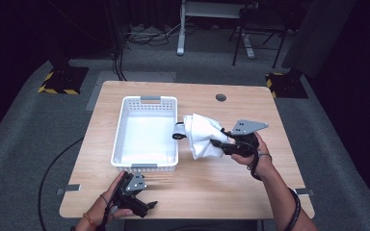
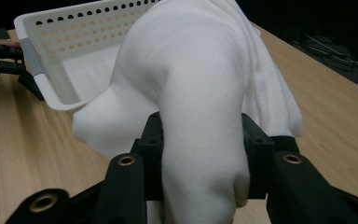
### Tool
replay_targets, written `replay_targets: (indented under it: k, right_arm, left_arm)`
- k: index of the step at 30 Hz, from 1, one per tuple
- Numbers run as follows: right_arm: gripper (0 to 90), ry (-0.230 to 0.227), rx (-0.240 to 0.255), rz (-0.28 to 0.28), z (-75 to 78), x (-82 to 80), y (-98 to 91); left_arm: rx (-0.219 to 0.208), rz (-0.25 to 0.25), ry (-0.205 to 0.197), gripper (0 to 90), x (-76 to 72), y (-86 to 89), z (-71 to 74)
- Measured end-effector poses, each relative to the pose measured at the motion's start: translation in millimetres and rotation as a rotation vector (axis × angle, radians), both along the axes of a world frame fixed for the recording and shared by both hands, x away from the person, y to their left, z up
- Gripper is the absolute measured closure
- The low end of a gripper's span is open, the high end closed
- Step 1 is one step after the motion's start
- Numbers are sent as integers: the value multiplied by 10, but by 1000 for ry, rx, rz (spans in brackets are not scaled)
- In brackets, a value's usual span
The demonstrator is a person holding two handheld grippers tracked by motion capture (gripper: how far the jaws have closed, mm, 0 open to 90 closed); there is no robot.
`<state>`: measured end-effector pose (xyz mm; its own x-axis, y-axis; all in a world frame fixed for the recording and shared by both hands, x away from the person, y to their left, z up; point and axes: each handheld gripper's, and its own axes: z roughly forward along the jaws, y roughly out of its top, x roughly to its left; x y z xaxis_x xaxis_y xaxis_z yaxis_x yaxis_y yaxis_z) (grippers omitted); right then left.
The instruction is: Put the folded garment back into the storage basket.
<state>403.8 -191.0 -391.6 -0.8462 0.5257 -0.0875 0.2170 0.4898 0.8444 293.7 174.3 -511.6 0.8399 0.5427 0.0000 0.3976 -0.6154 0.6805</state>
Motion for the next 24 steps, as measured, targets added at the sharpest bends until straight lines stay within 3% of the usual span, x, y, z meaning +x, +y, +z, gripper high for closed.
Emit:
replay_targets:
  k: [10,24]
  right_arm:
    - [616,5,-6,9,37,45,120]
    - [616,-23,-3,43,183,76,387]
  left_arm:
    - [1,-1,0,3,-1,1,0]
    - [1,0,0,3,-2,1,0]
